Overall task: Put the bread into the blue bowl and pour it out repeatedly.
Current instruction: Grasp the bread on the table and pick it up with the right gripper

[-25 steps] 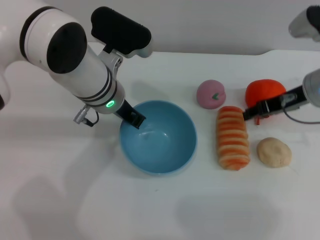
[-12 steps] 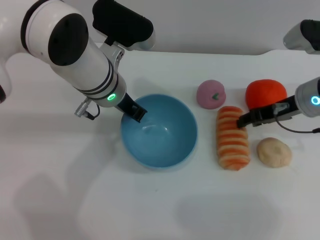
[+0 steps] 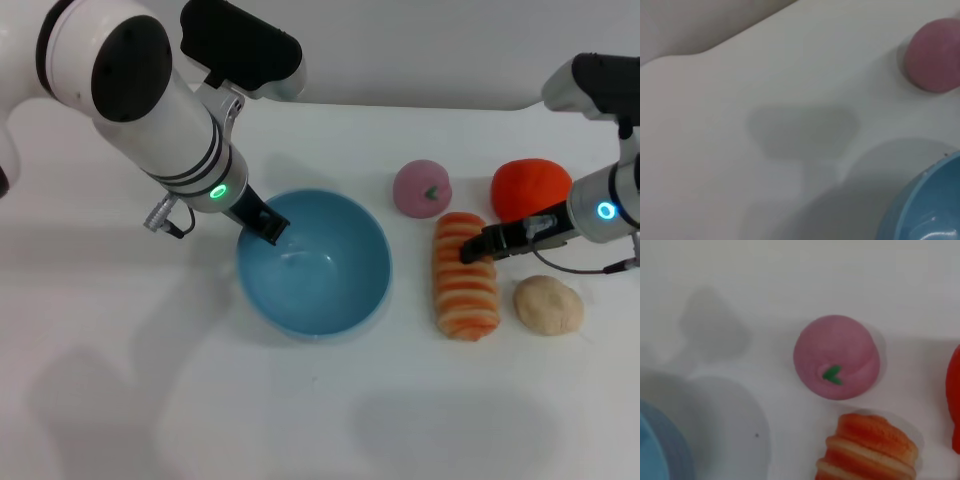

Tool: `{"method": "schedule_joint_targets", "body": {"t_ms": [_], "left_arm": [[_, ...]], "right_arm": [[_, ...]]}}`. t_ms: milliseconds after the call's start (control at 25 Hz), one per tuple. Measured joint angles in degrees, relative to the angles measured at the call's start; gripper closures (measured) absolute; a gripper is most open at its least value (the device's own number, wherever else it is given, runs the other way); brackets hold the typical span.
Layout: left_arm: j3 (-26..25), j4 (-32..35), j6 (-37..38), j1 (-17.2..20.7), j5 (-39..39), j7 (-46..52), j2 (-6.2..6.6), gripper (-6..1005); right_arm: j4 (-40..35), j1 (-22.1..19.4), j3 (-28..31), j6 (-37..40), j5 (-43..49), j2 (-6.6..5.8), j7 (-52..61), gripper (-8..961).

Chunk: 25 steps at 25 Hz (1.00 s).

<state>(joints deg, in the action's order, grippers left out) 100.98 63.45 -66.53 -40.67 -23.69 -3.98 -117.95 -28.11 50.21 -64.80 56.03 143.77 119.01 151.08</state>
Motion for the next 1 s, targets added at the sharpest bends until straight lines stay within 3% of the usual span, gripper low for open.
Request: {"method": "schedule_joint_targets", "body": {"t_ms": [400, 1000], "left_arm": [[-0.35, 0.00, -0.01, -0.55, 0.14, -0.86, 0.00, 999], [-0.35, 0.01, -0.22, -0.55, -0.31, -1.39, 0.00, 1000]], "right_arm": [[5.86, 0.87, -0.35, -7.46, -0.40, 0.37, -0.34, 483], [5.00, -0.38, -3.71, -10.21, -3.22, 0.31, -1.28, 517]]}}
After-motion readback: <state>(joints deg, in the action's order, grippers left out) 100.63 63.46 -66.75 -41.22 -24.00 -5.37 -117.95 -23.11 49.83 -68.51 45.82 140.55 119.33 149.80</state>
